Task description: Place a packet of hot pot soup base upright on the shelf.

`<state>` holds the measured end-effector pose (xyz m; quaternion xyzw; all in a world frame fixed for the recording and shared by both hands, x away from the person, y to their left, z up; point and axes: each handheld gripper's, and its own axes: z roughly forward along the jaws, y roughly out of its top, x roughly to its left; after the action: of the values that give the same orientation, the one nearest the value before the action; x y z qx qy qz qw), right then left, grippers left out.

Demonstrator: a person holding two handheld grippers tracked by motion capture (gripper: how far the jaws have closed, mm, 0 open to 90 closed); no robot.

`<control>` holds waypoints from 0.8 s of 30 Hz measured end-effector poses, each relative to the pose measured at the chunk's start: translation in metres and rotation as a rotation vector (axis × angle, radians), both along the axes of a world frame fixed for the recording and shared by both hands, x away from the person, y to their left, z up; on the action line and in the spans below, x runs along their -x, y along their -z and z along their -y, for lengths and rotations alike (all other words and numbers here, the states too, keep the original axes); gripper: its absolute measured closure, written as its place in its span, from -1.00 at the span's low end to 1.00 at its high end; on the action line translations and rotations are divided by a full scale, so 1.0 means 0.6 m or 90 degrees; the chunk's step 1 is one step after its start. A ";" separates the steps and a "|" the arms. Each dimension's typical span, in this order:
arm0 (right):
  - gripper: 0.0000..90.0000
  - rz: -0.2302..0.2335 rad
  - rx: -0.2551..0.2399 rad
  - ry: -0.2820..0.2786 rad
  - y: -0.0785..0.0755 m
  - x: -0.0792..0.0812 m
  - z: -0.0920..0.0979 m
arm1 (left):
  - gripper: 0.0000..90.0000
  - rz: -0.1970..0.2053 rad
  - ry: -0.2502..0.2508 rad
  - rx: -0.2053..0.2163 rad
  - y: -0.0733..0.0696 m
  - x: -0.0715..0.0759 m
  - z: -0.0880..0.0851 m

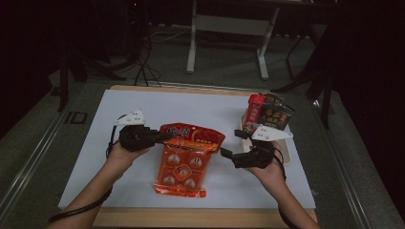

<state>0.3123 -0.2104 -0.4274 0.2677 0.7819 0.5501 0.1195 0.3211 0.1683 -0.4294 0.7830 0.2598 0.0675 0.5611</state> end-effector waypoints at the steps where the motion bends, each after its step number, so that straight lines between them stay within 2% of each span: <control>1: -0.77 -0.004 -0.002 -0.011 0.002 -0.002 -0.003 | 0.98 0.001 0.005 0.006 -0.001 0.002 0.000; 5: -0.69 -0.019 -0.001 -0.031 0.009 -0.010 -0.020 | 0.98 0.006 0.020 0.015 -0.005 0.013 0.000; 9: -0.54 -0.022 0.002 -0.049 0.012 -0.011 -0.034 | 0.98 0.012 0.023 0.014 -0.009 0.020 0.002; 13: -0.36 -0.052 -0.005 -0.085 0.021 -0.014 -0.046 | 0.98 0.020 0.029 0.010 -0.013 0.026 0.005; 14: -0.28 -0.056 -0.007 -0.088 0.024 -0.014 -0.048 | 0.98 0.022 0.029 0.008 -0.013 0.026 0.006; 15: -0.07 -0.065 -0.005 -0.096 0.026 -0.015 -0.050 | 0.98 0.021 0.032 0.011 -0.013 0.027 0.006; 17: 0.24 -0.068 0.007 -0.115 0.031 -0.015 -0.054 | 0.98 0.022 0.030 0.010 -0.012 0.027 0.005; 20: 0.45 -0.072 0.021 -0.123 0.036 -0.014 -0.058 | 0.98 0.019 0.031 0.015 -0.010 0.026 0.004; 24: 0.69 -0.085 0.010 -0.129 0.038 -0.017 -0.058 | 0.98 0.011 0.026 0.020 -0.008 0.024 0.002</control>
<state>0.3226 -0.1756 -0.4505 0.2228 0.8155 0.5340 0.0130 0.3068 0.1673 -0.4246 0.7789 0.2399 0.0586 0.5765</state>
